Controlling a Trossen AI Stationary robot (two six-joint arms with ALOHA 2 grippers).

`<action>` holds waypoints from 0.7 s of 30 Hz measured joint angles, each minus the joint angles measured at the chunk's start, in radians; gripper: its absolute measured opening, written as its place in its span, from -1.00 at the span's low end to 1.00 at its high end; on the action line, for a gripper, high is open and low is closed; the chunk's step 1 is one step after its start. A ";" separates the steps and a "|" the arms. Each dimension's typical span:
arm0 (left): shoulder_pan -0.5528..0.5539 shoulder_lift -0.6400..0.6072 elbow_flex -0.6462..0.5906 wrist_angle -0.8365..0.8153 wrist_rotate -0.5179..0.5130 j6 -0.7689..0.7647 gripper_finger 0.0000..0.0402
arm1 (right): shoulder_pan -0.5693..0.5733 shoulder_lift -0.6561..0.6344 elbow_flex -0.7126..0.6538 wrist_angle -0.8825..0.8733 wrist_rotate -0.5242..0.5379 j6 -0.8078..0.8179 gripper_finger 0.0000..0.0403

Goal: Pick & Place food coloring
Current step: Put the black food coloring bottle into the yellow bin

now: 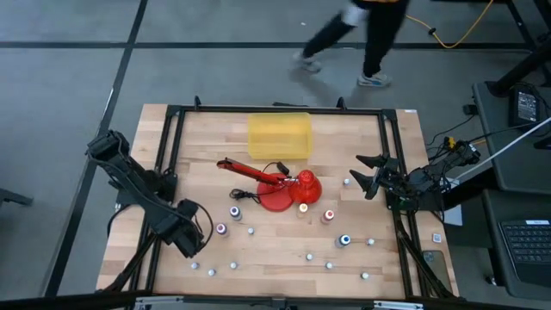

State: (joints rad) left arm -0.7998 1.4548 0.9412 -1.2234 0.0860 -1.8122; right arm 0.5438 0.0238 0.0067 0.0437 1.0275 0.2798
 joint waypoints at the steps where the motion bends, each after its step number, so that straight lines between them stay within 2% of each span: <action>1: 0.000 0.000 -0.018 0.025 0.000 -0.001 0.79 | 0.000 0.000 0.000 0.000 0.000 0.000 0.72; 13: 0.001 0.000 -0.190 0.293 -0.005 -0.016 0.79 | 0.000 0.000 0.000 0.000 0.000 0.000 0.72; 21: 0.001 0.003 -0.202 0.316 -0.023 -0.023 0.76 | 0.000 0.000 0.000 0.000 0.000 0.000 0.72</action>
State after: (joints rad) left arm -0.7986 1.4578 0.7391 -0.9073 0.0631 -1.8354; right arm 0.5438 0.0238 0.0069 0.0437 1.0277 0.2798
